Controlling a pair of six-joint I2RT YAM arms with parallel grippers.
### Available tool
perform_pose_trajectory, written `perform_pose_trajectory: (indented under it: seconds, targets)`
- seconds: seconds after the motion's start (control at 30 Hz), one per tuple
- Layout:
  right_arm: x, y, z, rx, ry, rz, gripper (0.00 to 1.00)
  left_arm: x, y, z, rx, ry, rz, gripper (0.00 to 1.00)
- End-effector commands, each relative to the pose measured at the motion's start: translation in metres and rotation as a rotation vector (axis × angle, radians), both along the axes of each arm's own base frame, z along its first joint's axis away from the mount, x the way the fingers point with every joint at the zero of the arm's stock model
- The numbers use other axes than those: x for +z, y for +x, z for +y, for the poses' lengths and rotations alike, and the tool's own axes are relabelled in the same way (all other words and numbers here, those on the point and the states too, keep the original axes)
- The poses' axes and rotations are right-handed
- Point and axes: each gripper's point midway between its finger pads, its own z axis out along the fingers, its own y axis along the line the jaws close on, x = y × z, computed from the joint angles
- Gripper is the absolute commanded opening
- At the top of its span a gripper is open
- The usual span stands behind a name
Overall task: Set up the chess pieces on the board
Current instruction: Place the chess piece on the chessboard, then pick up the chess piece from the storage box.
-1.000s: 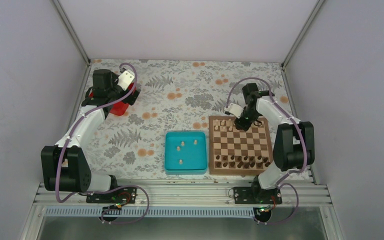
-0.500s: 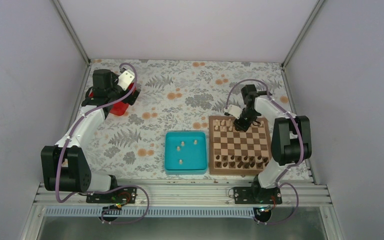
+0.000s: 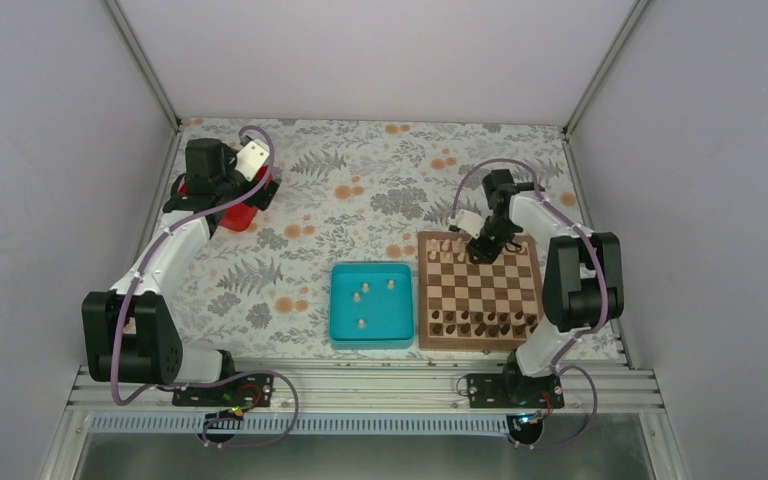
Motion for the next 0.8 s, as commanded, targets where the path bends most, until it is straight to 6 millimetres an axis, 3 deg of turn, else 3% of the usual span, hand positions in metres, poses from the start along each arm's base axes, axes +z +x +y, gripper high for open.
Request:
perform_pose_trajectory:
  seconds: [0.0, 0.1, 0.2, 0.33, 0.43, 0.57, 0.6, 0.77]
  targets:
    - [0.033, 0.005, -0.001, -0.011, 0.021, -0.069, 0.28, 0.005, 0.0, -0.004, -0.011, -0.011, -0.01, 1.0]
    - [0.058, 0.003, 0.008, -0.008, 0.039, -0.095, 0.3, 0.006, 0.0, -0.003, -0.011, -0.012, -0.013, 1.0]
    - [0.079, -0.008, 0.036, 0.053, 0.056, -0.106, 0.34, 0.007, 0.0, -0.004, -0.015, -0.016, -0.013, 1.0]
    - [0.107, -0.025, 0.098, 0.189, 0.104, -0.142, 0.36, 0.008, 0.001, -0.006, -0.02, -0.02, -0.013, 1.0]
    - [0.117, -0.042, 0.151, 0.319, 0.118, -0.158, 0.38, 0.008, 0.001, -0.005, -0.017, -0.022, -0.017, 1.0]
    - [0.109, -0.063, 0.204, 0.477, 0.114, -0.16, 0.39, 0.003, 0.001, -0.004, -0.009, -0.018, -0.01, 1.0]
    - [0.097, -0.067, 0.215, 0.514, 0.098, -0.145, 0.4, 0.002, 0.001, -0.004, -0.007, -0.017, -0.011, 1.0]
    - [0.063, -0.077, 0.254, 0.637, 0.083, -0.141, 0.4, 0.001, 0.001, -0.001, 0.007, -0.009, -0.016, 1.0]
